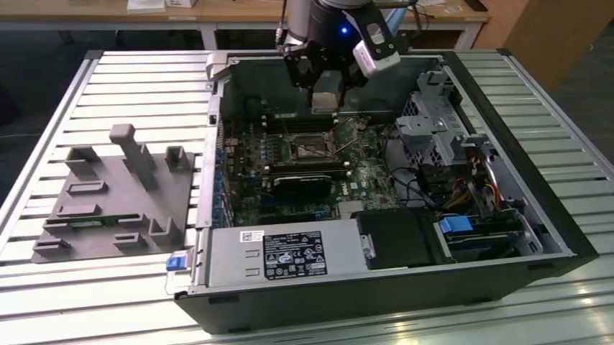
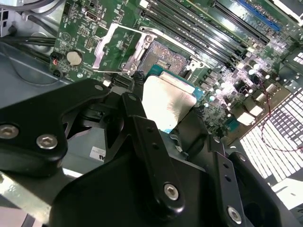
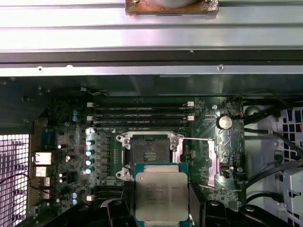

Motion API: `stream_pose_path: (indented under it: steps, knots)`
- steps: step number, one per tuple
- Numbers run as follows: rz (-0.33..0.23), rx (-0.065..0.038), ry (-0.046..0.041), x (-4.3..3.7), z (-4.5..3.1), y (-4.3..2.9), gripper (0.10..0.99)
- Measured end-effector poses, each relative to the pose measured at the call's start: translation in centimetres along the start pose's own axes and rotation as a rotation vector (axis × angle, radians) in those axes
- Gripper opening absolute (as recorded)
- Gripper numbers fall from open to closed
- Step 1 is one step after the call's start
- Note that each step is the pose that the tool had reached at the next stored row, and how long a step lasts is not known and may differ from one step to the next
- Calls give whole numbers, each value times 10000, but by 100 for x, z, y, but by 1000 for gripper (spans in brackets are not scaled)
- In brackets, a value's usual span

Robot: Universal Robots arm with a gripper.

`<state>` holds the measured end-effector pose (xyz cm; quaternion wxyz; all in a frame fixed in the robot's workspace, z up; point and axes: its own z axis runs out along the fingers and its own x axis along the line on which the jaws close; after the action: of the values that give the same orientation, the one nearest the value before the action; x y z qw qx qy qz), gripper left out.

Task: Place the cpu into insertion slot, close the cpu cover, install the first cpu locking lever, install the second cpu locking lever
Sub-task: 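Place the cpu into insertion slot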

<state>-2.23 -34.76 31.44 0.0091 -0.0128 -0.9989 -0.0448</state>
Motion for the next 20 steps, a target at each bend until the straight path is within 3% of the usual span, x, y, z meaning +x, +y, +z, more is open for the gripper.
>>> stream_pose_path:
  steps: [7,20]
  knots:
    - [210,-5,-19,0,88,-8,537]
    - [2500,-48,-224,-2,188,-17,537]
